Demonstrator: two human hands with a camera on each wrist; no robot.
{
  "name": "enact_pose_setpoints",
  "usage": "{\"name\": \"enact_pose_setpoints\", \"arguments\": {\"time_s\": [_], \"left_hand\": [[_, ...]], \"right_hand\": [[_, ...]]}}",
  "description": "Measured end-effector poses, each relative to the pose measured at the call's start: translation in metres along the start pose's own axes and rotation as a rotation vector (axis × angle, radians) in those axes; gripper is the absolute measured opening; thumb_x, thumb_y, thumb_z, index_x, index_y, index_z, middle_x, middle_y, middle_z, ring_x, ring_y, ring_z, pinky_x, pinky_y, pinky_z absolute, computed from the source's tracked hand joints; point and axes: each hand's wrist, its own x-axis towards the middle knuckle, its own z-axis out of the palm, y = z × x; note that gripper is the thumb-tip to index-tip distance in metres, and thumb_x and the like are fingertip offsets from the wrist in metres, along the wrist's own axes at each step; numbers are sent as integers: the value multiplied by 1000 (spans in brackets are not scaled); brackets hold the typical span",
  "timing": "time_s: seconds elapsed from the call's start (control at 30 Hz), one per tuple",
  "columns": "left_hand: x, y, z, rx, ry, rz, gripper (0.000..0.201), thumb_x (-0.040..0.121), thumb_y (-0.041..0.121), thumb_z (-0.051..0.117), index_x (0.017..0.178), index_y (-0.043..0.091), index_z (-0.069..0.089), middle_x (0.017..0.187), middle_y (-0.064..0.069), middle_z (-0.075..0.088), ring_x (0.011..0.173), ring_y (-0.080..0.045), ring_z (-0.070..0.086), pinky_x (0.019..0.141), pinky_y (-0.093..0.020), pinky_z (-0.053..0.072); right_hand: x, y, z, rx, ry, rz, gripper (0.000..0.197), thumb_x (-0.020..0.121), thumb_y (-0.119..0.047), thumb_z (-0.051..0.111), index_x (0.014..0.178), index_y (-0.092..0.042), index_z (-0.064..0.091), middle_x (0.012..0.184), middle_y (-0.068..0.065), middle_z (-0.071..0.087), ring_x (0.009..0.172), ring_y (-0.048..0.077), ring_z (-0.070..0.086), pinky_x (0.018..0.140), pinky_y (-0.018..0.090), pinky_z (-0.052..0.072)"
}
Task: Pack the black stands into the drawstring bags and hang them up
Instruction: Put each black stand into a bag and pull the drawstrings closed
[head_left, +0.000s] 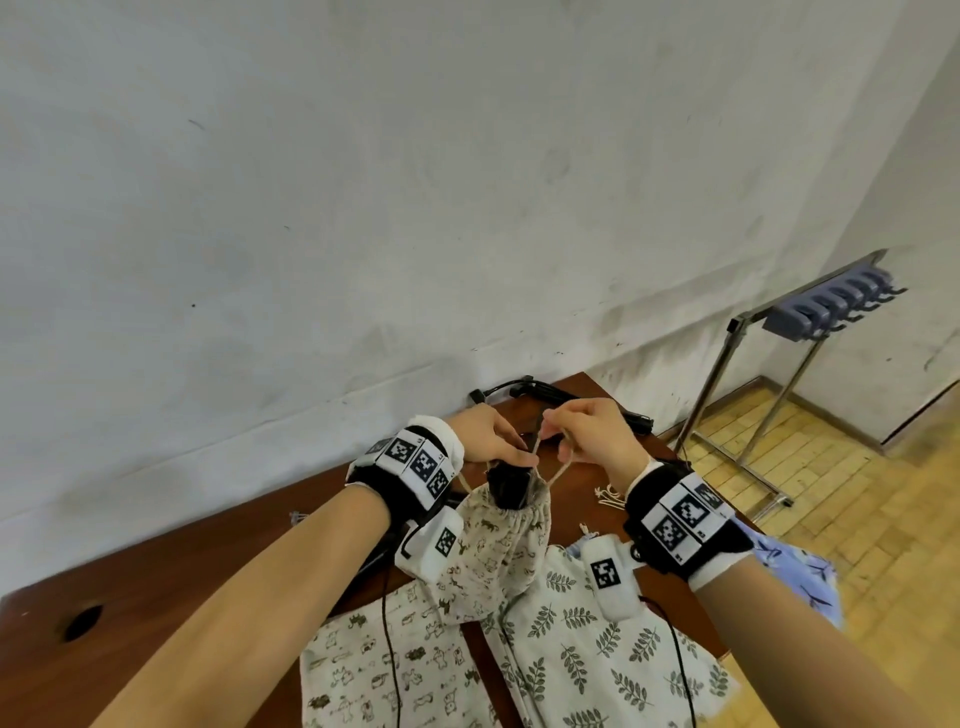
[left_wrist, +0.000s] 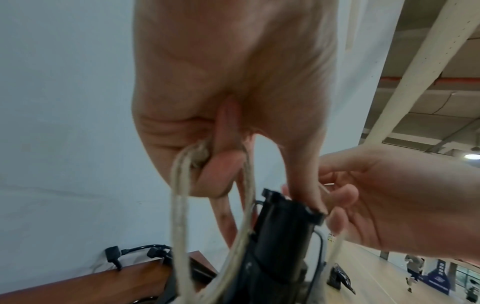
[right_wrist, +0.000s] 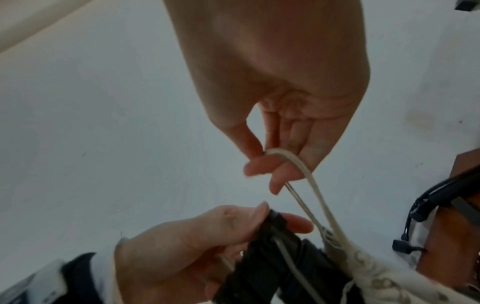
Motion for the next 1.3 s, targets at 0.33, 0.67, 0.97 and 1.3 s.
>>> {"name": "enact_pose_setpoints", "arguments": {"time_s": [0.33,0.67,0.97,1.3], "left_hand": [[-5,7,-3,179,121,33,16,75,34,76,88,24,77,82,13,69,83,-7,62,80,-25,52],[-5,12,0,236,147,0,18,73,35,78,89,28,78,95,11,73,84,-6,61,75,-22,46],[-7,26,-4,295,101,-37,26,80,27,72,100,10,74,94,-5,72,91,-22,65,72,-27,49],[-43,87,-61,-574,77,-152,39,92,22,62,122,1,49,118,-24,54,79,-36,63,85,-49,54]], "right_hand": [[7,5,-8,-391,-260,259,34,99,-6,43,66,-10,48,54,2,40,36,10,32,42,23,29],[11,-4,-14,-188,-322,9,41,94,-29,58,57,-14,56,42,-7,34,35,8,27,39,18,25],[-3,-19,-1,576,-493,137,13,98,-7,44,95,-5,57,74,6,57,59,12,54,58,19,47],[-14,-34,12,-93,-198,-145,49,74,-5,77,115,-3,51,98,9,64,88,20,63,79,30,52]]}}
